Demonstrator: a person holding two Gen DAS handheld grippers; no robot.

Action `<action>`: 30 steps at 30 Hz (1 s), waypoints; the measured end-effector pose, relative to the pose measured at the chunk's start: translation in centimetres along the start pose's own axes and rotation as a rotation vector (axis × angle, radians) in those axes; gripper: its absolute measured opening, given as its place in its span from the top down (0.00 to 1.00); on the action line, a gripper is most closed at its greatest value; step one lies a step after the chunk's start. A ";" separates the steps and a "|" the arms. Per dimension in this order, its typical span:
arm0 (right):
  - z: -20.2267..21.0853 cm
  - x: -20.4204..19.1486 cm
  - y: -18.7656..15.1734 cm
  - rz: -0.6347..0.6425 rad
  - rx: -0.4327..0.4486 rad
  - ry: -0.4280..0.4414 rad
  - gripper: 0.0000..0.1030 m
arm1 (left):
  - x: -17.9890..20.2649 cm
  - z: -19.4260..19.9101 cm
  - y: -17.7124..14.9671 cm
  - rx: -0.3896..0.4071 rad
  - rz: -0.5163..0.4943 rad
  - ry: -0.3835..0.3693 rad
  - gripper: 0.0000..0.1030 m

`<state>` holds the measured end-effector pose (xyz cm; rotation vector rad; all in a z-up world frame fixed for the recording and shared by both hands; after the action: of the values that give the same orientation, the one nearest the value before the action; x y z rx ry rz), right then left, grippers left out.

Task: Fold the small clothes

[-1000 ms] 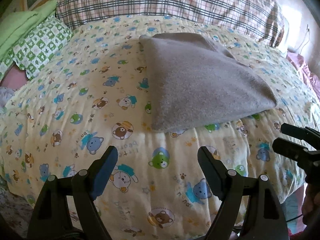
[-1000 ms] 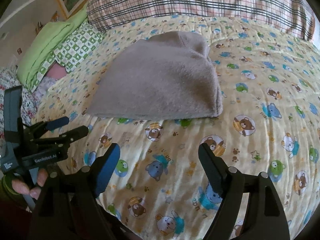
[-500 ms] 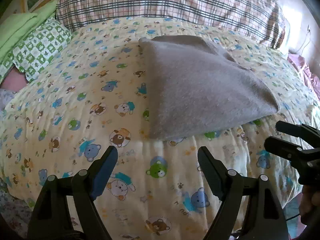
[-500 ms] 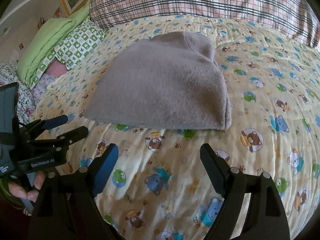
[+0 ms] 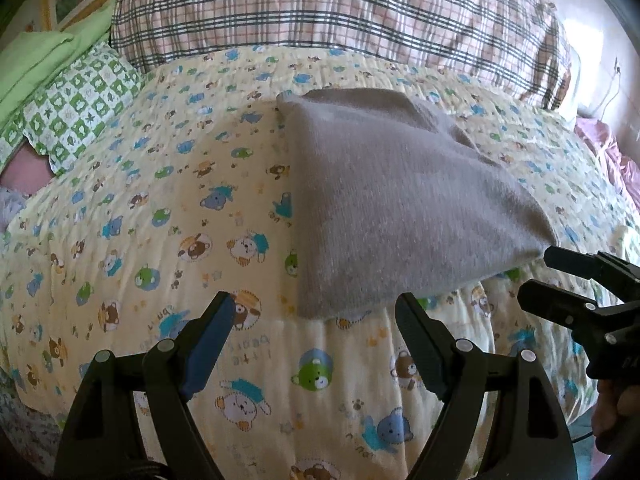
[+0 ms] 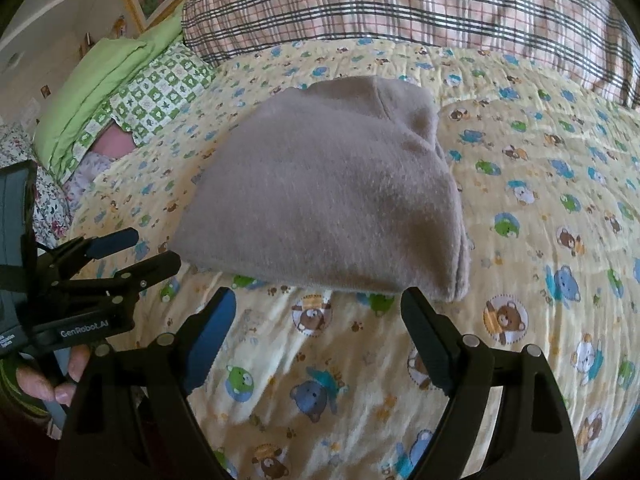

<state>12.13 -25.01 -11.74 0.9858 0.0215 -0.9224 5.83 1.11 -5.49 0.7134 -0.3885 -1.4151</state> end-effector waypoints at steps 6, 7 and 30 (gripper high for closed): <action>-0.2 0.1 0.4 0.001 0.002 0.006 0.17 | 0.1 -0.1 0.3 0.001 0.003 0.003 0.20; -0.2 0.1 0.4 0.000 0.002 0.005 0.17 | 0.1 -0.1 0.3 0.000 0.001 0.001 0.20; -0.6 0.4 1.5 -0.007 0.004 0.018 0.16 | 0.7 -0.4 0.7 -0.007 0.012 -0.007 0.20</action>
<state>13.62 -24.45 -11.20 0.9984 0.0389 -0.9203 6.72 0.55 -5.48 0.6994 -0.3920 -1.4070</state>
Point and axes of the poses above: each gripper's, at about its wrist camera, not at the fingertips, and z roughly against the way its jaws point, x to its right, y to its top, the point moved 5 cm from there along -z, roughly the way its jaws point, and after that the axes turned 12 degrees about y, right-handed, at the moved point
